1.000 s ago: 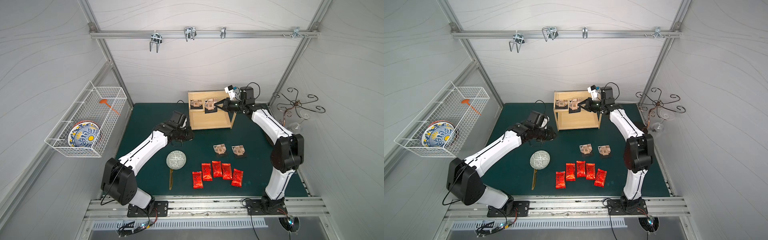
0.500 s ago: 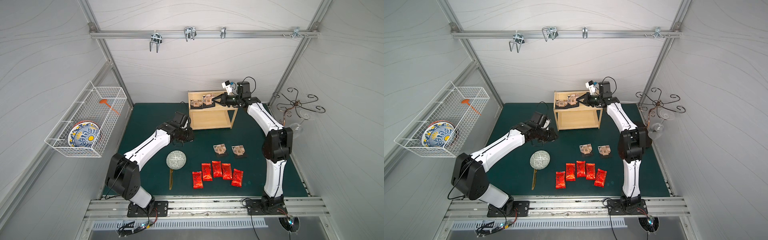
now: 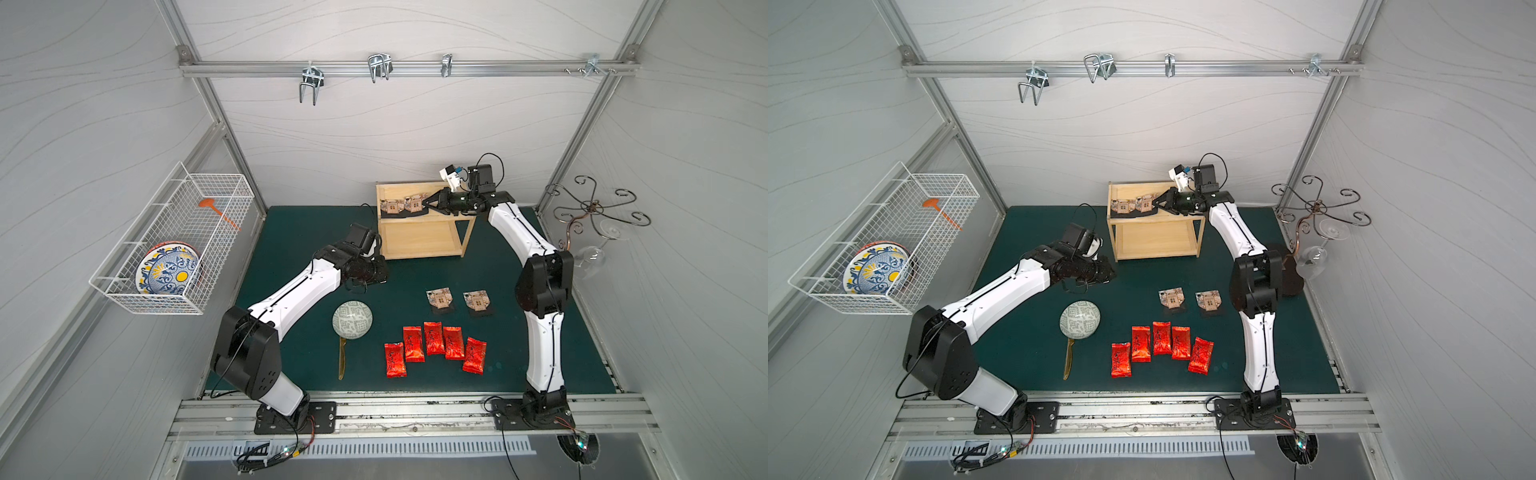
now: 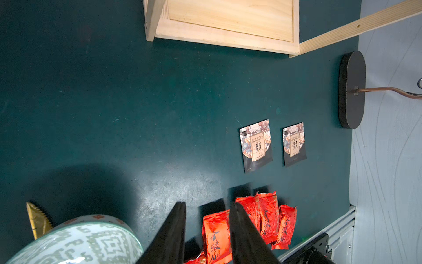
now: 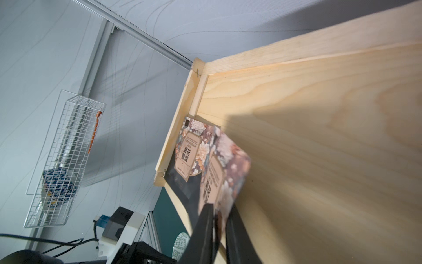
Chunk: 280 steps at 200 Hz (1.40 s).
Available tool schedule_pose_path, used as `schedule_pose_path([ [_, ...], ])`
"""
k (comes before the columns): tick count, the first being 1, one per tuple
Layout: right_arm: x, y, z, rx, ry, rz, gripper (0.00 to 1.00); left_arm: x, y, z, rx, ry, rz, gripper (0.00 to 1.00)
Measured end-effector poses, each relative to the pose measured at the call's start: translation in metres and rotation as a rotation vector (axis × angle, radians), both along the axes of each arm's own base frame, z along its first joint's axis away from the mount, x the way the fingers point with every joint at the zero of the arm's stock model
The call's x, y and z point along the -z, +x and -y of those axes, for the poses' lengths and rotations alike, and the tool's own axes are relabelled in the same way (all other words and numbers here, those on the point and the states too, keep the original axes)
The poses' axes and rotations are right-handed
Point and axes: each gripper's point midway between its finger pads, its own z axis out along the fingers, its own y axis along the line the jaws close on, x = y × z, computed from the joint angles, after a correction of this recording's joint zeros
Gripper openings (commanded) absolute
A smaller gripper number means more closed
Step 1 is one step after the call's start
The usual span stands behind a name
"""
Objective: Place the tea bags on the shelf by color
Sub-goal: Place the tea bag on the shelf, then pick up the tea bag from the center of the board.
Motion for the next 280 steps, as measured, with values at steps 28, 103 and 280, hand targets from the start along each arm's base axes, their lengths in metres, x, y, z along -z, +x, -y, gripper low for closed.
schedule_pose_path([
  [28,0.002,0.004,0.001,0.009,-0.020,0.007,0.30,0.000,0.001,-0.001,-0.004,-0.002,-0.001,0.38],
  [103,0.001,0.007,0.007,0.040,-0.072,0.017,0.50,-0.004,0.002,-0.001,0.002,-0.019,0.008,0.39],
  [280,0.005,-0.167,0.040,0.088,-0.242,0.066,0.42,-0.013,-0.032,0.023,0.073,-0.068,0.046,0.43],
])
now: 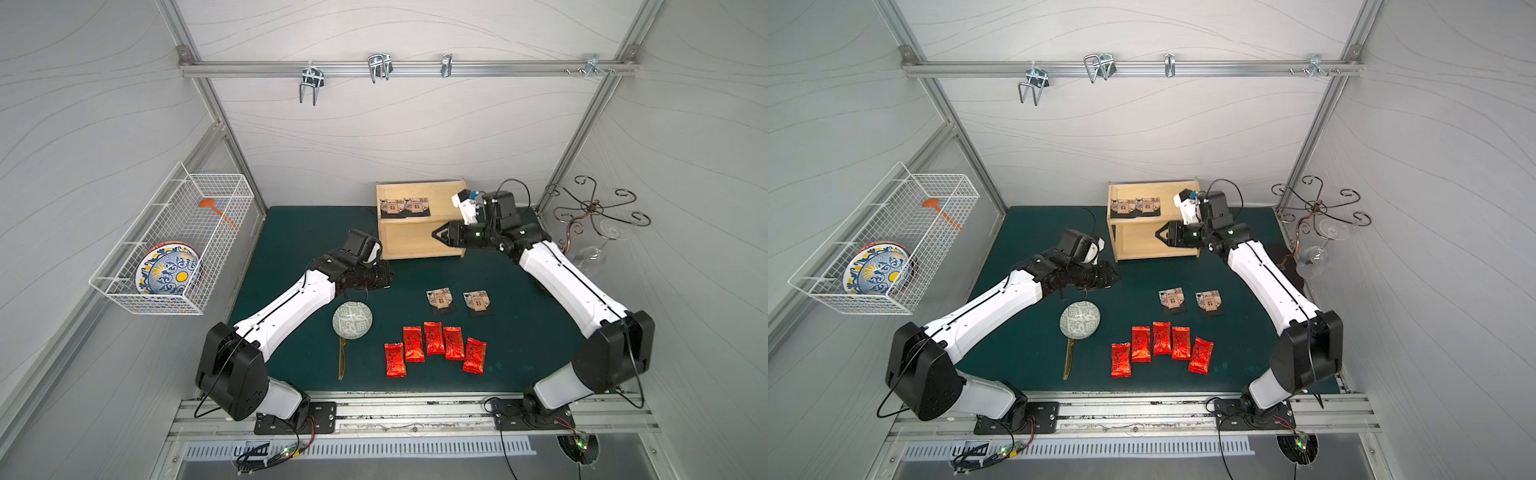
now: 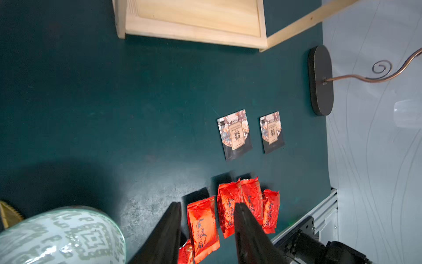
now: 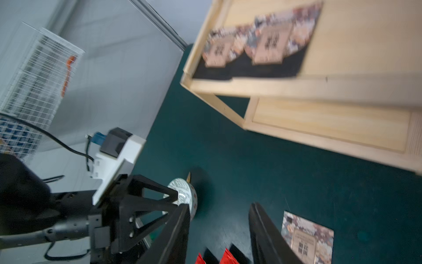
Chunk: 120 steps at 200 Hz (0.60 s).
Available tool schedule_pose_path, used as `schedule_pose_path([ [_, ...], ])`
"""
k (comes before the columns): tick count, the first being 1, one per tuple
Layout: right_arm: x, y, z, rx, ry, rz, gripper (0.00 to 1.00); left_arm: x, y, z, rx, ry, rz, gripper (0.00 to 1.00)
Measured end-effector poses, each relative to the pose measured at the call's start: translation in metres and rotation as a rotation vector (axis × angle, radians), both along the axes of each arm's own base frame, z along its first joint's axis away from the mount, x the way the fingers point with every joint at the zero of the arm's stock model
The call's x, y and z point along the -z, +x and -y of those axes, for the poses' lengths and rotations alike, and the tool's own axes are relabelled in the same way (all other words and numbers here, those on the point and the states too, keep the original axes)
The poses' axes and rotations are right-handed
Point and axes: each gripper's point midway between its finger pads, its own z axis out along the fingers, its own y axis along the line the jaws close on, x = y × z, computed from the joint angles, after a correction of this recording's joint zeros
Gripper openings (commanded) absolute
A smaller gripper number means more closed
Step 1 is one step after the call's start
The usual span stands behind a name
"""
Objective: Place the tea bags on the shelf by color
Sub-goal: Pick up the tea bag from the center of the board.
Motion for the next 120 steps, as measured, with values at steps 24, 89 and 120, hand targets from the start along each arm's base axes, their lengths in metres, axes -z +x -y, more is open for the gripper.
schedule_pose_path([
  [24,0.082,-0.028,0.017,0.033,-0.072,-0.159,0.39,0.021,-0.012,0.023,0.050,0.007,-0.049,0.41],
  [89,0.177,-0.040,0.059,0.170,-0.084,-0.353,0.36,0.086,-0.012,0.079,0.137,0.045,-0.188,0.40],
  [120,0.194,-0.039,0.061,0.182,-0.068,-0.372,0.36,0.092,-0.006,0.100,0.158,0.030,-0.200,0.40],
])
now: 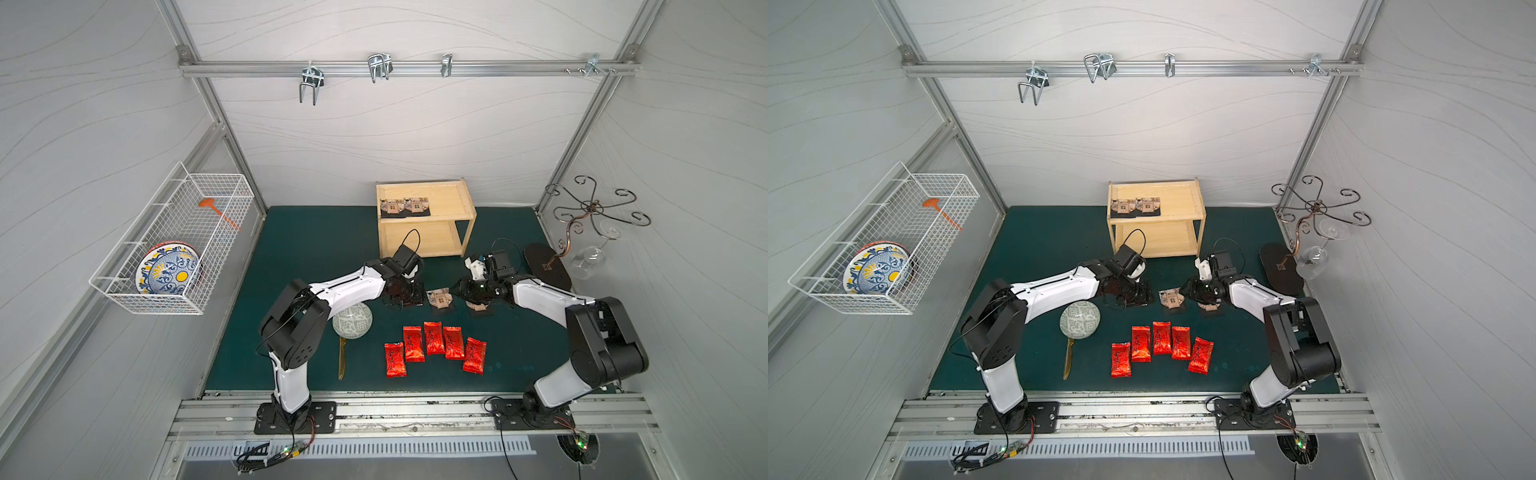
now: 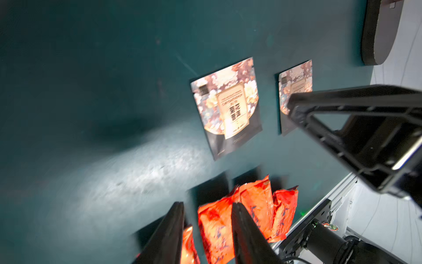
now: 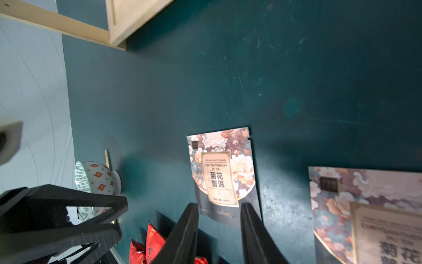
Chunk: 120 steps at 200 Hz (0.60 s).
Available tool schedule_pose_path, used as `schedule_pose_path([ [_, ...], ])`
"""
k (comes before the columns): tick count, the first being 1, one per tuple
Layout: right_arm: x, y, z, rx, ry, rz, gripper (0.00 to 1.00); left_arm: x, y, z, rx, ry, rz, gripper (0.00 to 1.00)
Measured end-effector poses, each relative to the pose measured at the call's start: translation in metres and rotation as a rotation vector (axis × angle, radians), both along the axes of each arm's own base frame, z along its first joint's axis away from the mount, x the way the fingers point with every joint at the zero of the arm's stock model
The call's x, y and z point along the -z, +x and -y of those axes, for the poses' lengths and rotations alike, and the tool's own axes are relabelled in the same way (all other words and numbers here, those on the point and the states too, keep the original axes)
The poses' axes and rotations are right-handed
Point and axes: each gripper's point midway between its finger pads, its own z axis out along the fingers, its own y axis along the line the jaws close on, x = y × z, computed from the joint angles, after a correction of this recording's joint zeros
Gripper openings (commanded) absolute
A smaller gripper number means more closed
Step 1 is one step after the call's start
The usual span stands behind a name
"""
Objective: Place the tea bags on the shelf by color
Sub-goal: Pick up the tea bag from the center of the board.
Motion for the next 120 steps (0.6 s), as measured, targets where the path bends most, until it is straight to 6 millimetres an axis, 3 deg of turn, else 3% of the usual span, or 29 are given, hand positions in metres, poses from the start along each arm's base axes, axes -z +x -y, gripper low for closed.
schedule_pose_path([
  [29,0.017,-0.004,0.001,0.009,0.008,-0.039,0.36,0.005,0.009,0.026,0.025,-0.024,0.003,0.40],
  [59,0.020,-0.002,-0.001,0.016,0.027,-0.041,0.36,0.017,0.016,0.045,0.041,-0.033,-0.011,0.39],
  [120,0.019,0.003,0.001,0.040,0.069,-0.048,0.37,0.044,0.016,0.045,0.036,-0.003,-0.050,0.38],
])
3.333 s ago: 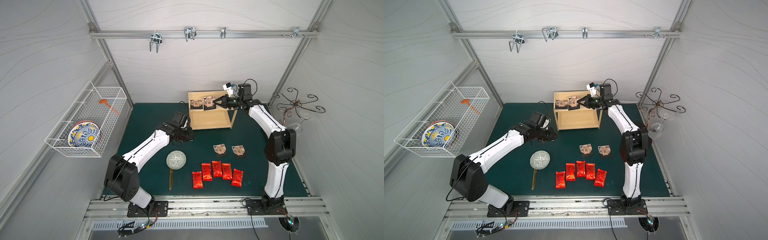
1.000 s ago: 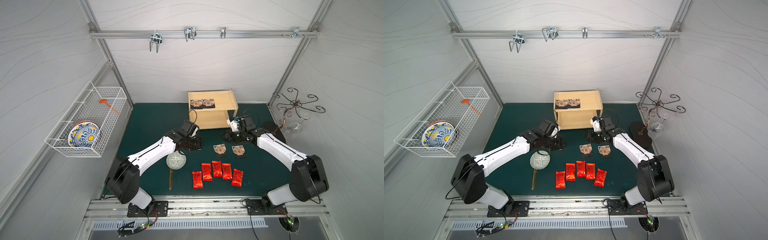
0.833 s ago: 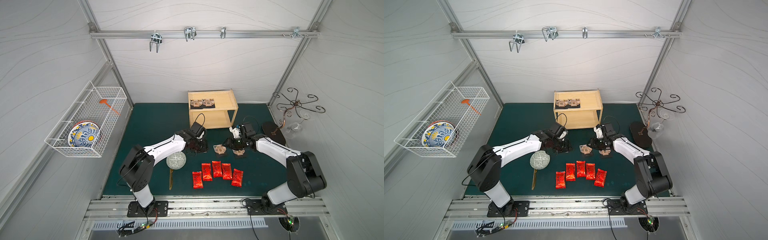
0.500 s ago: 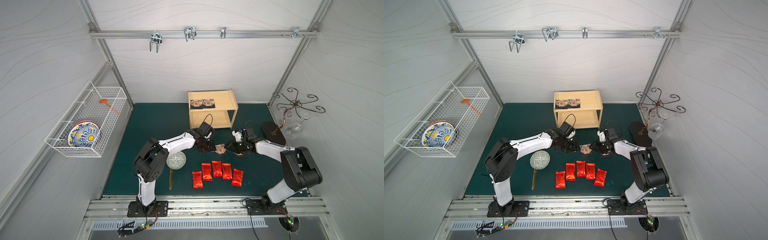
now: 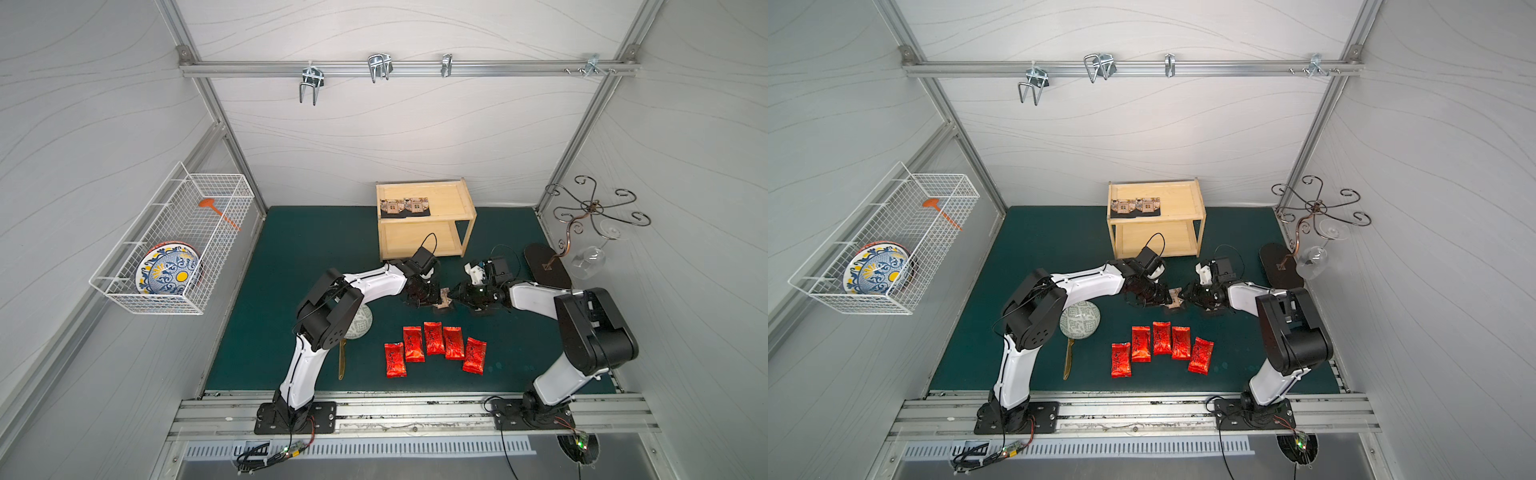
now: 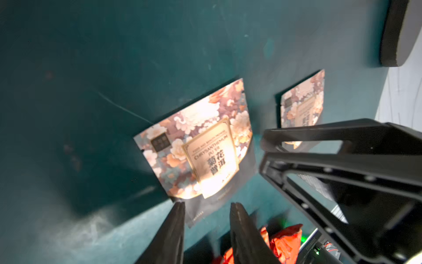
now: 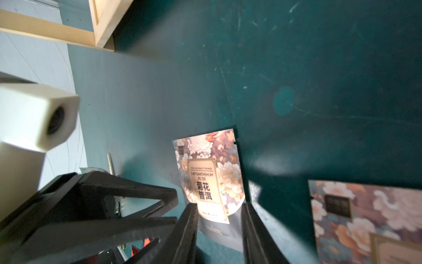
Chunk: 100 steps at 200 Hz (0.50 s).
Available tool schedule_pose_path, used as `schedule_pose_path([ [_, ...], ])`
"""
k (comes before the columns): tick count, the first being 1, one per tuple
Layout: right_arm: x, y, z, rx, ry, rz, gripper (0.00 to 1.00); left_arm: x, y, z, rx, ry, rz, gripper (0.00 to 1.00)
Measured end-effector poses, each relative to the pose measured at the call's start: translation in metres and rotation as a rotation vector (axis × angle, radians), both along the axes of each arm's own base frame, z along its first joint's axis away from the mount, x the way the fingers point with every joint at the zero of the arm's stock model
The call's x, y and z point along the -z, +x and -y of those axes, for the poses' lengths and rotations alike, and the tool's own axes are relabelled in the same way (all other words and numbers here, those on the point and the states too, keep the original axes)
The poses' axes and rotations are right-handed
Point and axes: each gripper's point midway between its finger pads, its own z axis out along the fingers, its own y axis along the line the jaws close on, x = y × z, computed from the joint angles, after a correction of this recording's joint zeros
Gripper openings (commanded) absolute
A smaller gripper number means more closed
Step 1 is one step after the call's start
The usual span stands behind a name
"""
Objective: Place the tea bags on the shelf by color
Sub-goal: Pick up the tea bag from the center of the board.
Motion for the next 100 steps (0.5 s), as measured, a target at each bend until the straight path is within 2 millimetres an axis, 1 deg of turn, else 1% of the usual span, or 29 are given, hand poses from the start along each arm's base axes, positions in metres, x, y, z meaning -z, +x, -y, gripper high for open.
schedule_pose_path([
  [26,-0.0008,0.0027,0.0040,0.014,0.009,-0.002,0.39,0.0080,-0.0003,0.0004,0.001,0.007,-0.009,0.38],
  [69,0.0086,0.0031,0.0042,0.018,0.033,-0.036,0.40,0.0077,0.0028,0.0036,-0.001,-0.007,0.002,0.37],
  [81,0.0081,0.0040,0.0020,0.018,0.051,-0.039,0.39,0.0078,0.0030,0.0037,-0.001,-0.008,0.003,0.37],
  [100,0.0084,0.0049,-0.0030,0.016,0.088,-0.053,0.33,0.0077,0.0034,0.0042,-0.002,-0.010,0.005,0.37],
])
